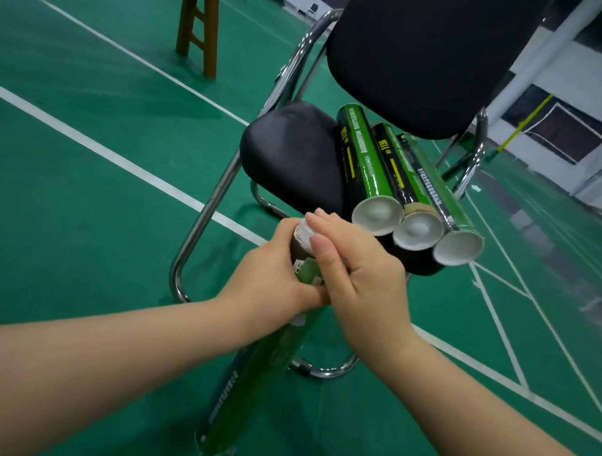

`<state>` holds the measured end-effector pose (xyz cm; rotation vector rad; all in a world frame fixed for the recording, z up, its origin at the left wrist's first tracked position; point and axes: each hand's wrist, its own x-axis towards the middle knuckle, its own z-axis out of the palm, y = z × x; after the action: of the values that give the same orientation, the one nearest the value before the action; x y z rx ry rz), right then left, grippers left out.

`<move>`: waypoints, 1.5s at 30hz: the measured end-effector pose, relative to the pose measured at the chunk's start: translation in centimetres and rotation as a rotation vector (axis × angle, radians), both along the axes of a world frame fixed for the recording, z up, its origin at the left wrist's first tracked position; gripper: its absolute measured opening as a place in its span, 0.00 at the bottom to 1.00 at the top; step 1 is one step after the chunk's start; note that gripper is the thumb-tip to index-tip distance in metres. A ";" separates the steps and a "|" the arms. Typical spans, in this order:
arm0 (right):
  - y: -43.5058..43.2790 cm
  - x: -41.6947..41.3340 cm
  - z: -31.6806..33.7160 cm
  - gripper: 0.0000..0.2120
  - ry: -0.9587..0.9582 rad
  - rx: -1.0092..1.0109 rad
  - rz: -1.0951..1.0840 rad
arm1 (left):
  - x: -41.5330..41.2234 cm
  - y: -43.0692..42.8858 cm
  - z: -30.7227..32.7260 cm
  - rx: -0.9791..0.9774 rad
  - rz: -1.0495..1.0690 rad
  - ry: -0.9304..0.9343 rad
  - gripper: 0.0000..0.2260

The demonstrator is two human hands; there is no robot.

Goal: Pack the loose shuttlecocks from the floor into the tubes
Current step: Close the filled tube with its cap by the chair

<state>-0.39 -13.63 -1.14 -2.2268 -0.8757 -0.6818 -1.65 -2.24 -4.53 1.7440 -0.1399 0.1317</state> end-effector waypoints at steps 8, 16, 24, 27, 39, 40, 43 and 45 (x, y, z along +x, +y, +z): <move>-3.0 -2.4 -3.2 0.19 0.089 -0.257 -0.027 | -2.4 -1.9 -4.0 0.010 -0.046 0.073 0.24; -3.5 -2.2 -0.8 0.23 0.363 -0.542 0.060 | -2.9 -2.3 -4.3 0.061 -0.123 0.002 0.30; -4.0 -2.8 -1.5 0.23 0.326 -0.593 0.074 | -3.2 -2.1 -4.2 0.032 -0.161 0.026 0.32; -4.2 -3.4 -1.6 0.22 0.325 -0.601 0.083 | -3.6 -2.2 -4.3 0.025 -0.177 0.025 0.34; -5.6 -5.7 -2.6 0.27 0.165 -0.703 -0.021 | -4.8 -3.7 -4.6 0.049 -0.226 -0.018 0.37; -5.6 -5.7 -2.6 0.28 0.177 -0.701 -0.018 | -4.9 -3.7 -4.5 0.057 -0.223 -0.015 0.38; -5.5 -5.8 -2.6 0.29 0.253 -0.674 -0.025 | -5.0 -3.6 -4.2 0.081 -0.218 0.000 0.36; -5.3 -5.8 -2.5 0.30 0.284 -0.650 -0.036 | -4.9 -3.6 -4.0 0.087 -0.215 0.016 0.35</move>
<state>-6.20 -18.94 -3.68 -2.8198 -1.0080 -0.0748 -6.55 -5.85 -8.50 1.8040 -0.3248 -0.0463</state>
